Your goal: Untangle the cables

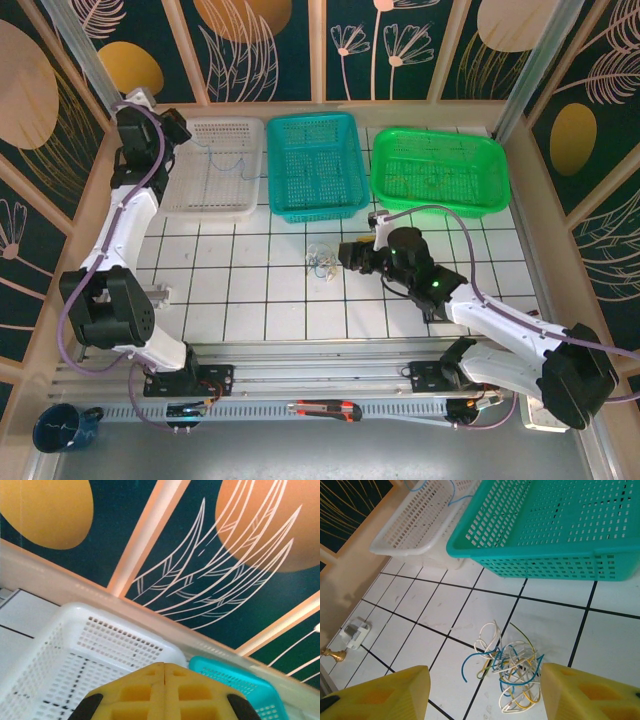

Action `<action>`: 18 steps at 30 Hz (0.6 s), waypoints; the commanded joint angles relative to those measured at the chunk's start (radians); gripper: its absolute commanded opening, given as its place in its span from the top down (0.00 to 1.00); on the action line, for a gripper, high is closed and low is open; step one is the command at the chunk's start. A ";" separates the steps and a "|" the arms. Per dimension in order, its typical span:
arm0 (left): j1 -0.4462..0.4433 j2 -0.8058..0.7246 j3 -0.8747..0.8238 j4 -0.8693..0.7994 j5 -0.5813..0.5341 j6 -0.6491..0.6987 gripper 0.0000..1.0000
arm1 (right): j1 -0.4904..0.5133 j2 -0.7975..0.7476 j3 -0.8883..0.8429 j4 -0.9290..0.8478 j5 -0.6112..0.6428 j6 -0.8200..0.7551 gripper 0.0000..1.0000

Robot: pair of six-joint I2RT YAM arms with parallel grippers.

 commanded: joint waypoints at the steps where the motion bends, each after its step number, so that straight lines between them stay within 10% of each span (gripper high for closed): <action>1: -0.004 -0.022 0.081 0.072 0.123 -0.084 1.00 | -0.004 0.015 -0.015 0.007 0.017 0.018 0.40; 9: -0.004 -0.008 0.264 0.136 0.282 -0.263 1.00 | -0.004 0.031 -0.017 0.016 0.014 0.012 0.40; 18: -0.004 0.034 0.421 0.011 0.213 -0.173 1.00 | -0.004 0.032 -0.021 0.015 0.009 0.009 0.40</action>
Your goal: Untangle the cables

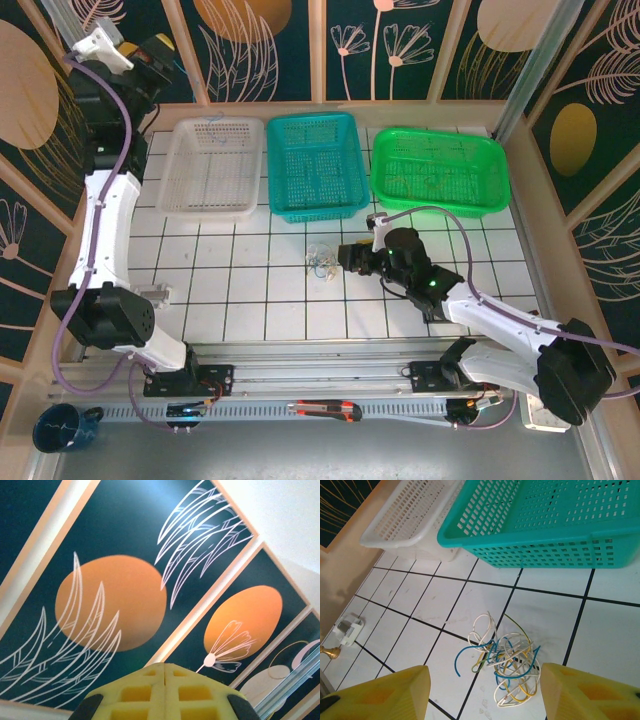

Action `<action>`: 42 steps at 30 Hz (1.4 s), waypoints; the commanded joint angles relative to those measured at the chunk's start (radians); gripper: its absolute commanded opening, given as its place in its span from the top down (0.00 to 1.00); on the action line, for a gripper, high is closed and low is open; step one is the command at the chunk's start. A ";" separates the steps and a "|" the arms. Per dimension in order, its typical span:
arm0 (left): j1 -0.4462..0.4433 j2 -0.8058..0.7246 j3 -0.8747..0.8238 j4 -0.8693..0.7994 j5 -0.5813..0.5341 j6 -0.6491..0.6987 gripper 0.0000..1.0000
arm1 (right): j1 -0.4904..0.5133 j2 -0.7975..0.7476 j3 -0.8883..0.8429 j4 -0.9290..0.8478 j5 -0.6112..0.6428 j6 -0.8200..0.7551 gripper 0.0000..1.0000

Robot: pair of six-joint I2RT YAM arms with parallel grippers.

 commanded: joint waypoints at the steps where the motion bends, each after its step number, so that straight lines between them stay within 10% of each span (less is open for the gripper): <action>1: -0.002 0.038 0.053 -0.063 -0.031 0.051 1.00 | -0.004 0.003 -0.015 0.012 0.011 -0.004 0.40; 21: 0.000 0.037 -0.268 -0.032 -0.238 0.244 0.98 | -0.004 -0.033 -0.037 -0.023 0.025 0.004 0.40; 26: 0.000 0.026 -0.314 -0.017 -0.191 0.247 0.22 | -0.005 -0.027 -0.038 -0.022 0.020 0.012 0.40; 29: 0.000 0.017 -0.291 -0.039 -0.144 0.253 0.02 | -0.004 -0.016 -0.038 -0.012 0.017 0.012 0.40; 42: -0.017 -0.192 -0.634 0.104 0.105 0.113 0.01 | -0.002 0.092 -0.045 0.068 -0.018 0.006 0.40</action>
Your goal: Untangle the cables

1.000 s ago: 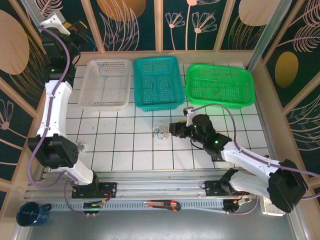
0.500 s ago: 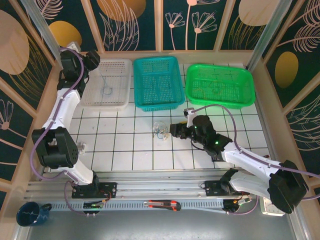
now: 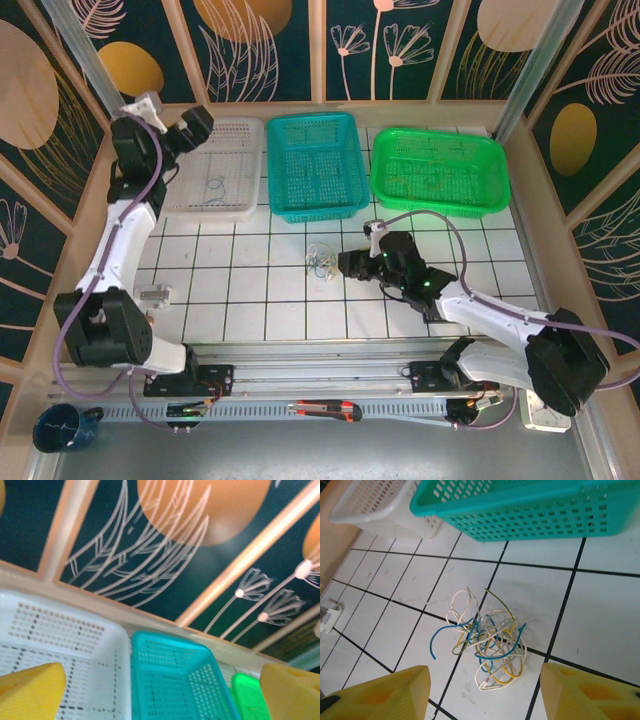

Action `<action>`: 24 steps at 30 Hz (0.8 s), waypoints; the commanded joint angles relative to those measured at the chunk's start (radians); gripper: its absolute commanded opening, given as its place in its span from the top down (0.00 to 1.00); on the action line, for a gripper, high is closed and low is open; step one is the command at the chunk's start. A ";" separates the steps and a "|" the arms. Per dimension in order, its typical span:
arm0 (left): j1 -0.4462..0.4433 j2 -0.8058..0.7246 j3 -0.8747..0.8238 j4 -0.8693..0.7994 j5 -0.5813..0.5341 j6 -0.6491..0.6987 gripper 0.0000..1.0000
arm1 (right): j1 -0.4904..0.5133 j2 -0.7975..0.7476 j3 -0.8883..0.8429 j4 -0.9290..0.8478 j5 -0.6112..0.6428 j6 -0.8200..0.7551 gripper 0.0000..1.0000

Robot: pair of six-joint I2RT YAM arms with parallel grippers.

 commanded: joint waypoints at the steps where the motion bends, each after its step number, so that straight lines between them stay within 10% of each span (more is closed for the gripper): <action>1: -0.023 -0.078 -0.150 0.104 0.091 -0.073 0.01 | -0.002 0.032 -0.010 0.062 -0.019 0.005 0.40; 17: -0.518 -0.243 -0.690 0.312 -0.170 -0.220 0.02 | -0.065 0.178 0.023 0.159 -0.128 0.039 0.43; 24: -0.604 -0.169 -0.743 0.364 -0.205 -0.251 0.04 | -0.115 0.230 0.043 0.219 -0.216 0.039 0.46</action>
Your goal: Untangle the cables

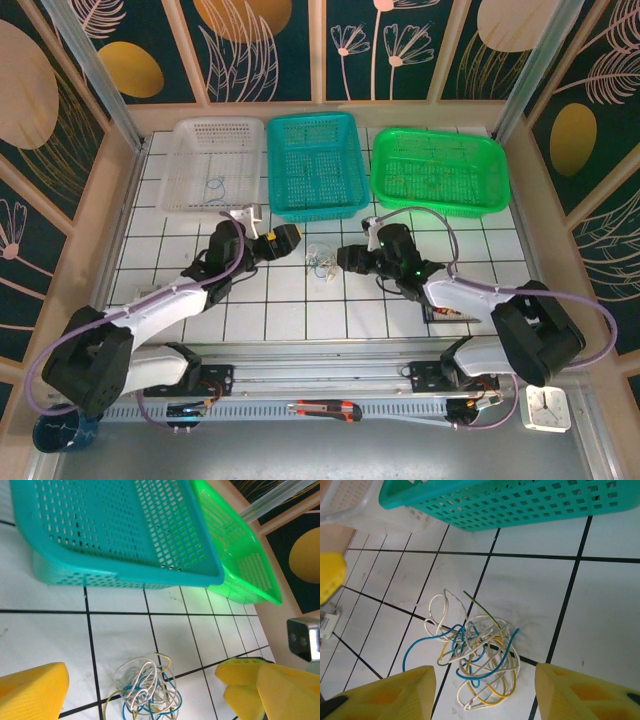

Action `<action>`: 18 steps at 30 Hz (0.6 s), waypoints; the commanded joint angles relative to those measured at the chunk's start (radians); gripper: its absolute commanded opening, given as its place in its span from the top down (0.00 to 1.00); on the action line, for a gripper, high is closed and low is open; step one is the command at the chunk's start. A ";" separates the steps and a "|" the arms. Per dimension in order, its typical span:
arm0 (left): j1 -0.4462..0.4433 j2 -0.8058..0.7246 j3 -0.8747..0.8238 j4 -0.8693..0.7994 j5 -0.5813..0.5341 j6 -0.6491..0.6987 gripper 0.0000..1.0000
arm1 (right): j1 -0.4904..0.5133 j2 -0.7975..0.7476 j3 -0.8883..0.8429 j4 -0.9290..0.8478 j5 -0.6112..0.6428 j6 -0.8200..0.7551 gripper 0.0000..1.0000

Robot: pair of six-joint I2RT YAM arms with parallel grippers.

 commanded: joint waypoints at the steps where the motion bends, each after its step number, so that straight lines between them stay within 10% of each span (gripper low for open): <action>1: -0.012 0.023 -0.019 0.083 -0.039 -0.036 0.04 | -0.016 0.045 0.043 0.066 -0.074 -0.002 0.46; 18: -0.014 0.020 -0.007 0.090 -0.033 -0.065 0.03 | -0.030 0.283 0.178 0.093 -0.141 -0.173 0.50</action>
